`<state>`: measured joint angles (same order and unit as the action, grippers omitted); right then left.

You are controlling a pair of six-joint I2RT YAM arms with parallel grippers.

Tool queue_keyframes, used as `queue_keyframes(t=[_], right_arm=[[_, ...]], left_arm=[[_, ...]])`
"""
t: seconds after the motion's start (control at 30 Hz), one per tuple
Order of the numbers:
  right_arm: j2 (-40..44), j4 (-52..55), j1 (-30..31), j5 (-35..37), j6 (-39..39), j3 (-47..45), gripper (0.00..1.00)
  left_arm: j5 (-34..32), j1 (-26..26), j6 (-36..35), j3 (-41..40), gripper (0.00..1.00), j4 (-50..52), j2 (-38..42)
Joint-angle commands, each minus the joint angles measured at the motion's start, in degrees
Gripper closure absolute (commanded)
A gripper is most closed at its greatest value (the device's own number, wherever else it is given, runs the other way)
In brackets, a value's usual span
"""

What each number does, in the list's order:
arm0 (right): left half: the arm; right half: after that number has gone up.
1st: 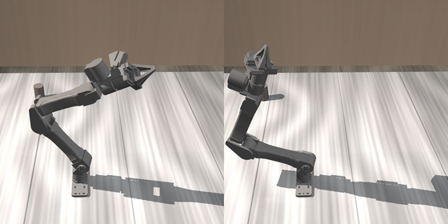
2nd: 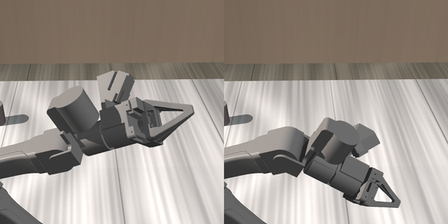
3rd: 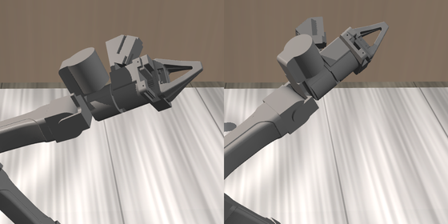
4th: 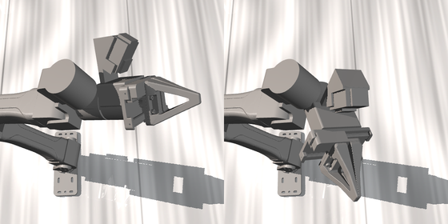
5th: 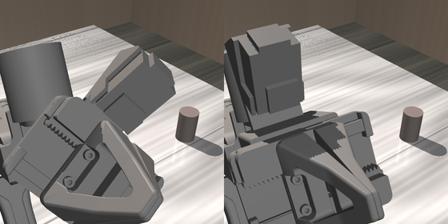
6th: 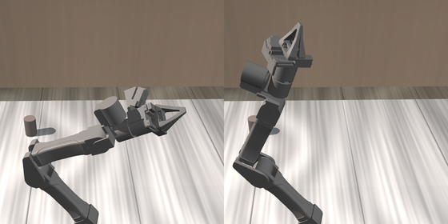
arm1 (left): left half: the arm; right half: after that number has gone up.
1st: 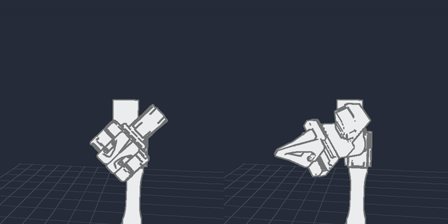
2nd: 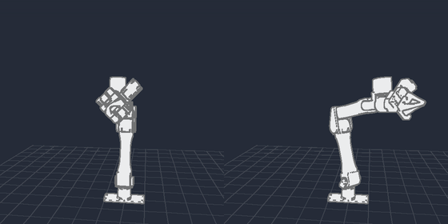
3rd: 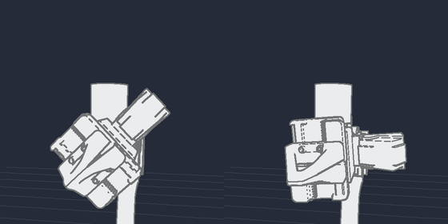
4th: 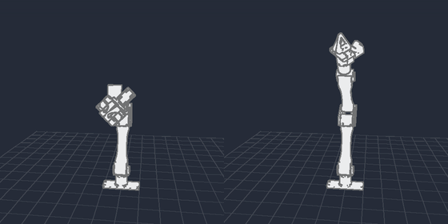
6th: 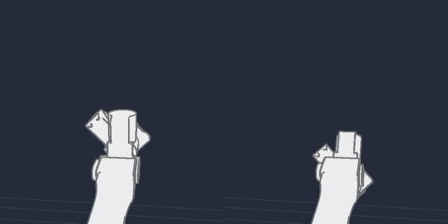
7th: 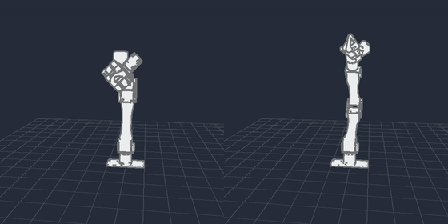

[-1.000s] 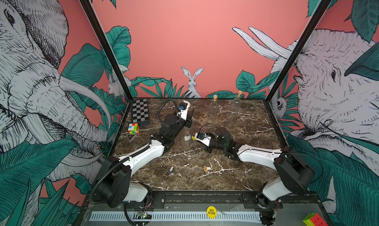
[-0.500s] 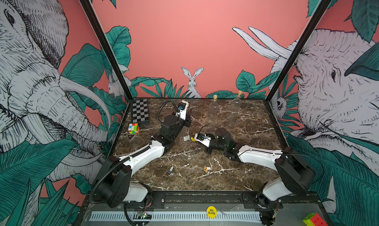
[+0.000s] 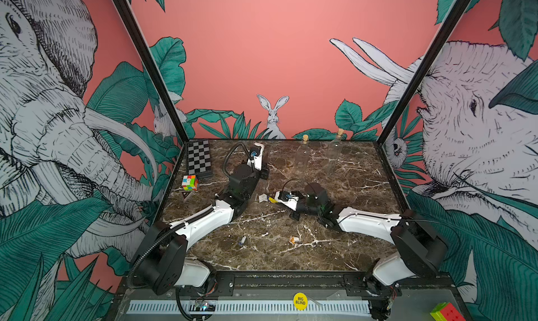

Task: Remove the label from the bottle
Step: Tear open the label from the bottle.

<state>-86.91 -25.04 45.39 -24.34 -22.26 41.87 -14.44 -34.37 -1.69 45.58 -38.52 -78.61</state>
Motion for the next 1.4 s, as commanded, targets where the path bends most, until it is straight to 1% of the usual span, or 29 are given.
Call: queue_keyframes(t=[0.0,0.53,0.7,0.87,0.97,1.17,1.37], right_arm=[[2.95,1.37,-0.13,-1.19,0.77,-1.35,1.0],[3.54,1.76,-0.21,0.34,0.9,-1.61,1.0],[4.02,2.14,-0.21,1.83,0.71,-1.7,1.0],[4.78,3.18,-0.47,3.12,0.63,-1.62,1.0],[5.28,3.69,-0.65,3.34,1.0,-1.7,1.0],[6.82,5.42,-0.91,4.1,1.21,-1.7,1.0],[8.54,6.88,-1.18,4.49,2.16,-1.61,1.0]], left_arm=[[-7.07,2.03,-10.41,-1.19,1.0,-1.68,0.56],[-7.89,2.03,-11.58,-1.69,1.0,-6.24,0.83],[-7.51,2.03,-11.34,-1.79,1.0,-7.97,1.08],[-6.0,2.03,-10.28,-2.73,1.0,-11.11,1.35],[-3.74,2.03,-9.08,-3.56,1.0,-14.44,1.03],[-0.31,2.03,-6.1,-3.97,1.0,-20.22,-1.16],[1.02,2.03,-4.83,-3.83,1.0,-24.92,-3.62]])
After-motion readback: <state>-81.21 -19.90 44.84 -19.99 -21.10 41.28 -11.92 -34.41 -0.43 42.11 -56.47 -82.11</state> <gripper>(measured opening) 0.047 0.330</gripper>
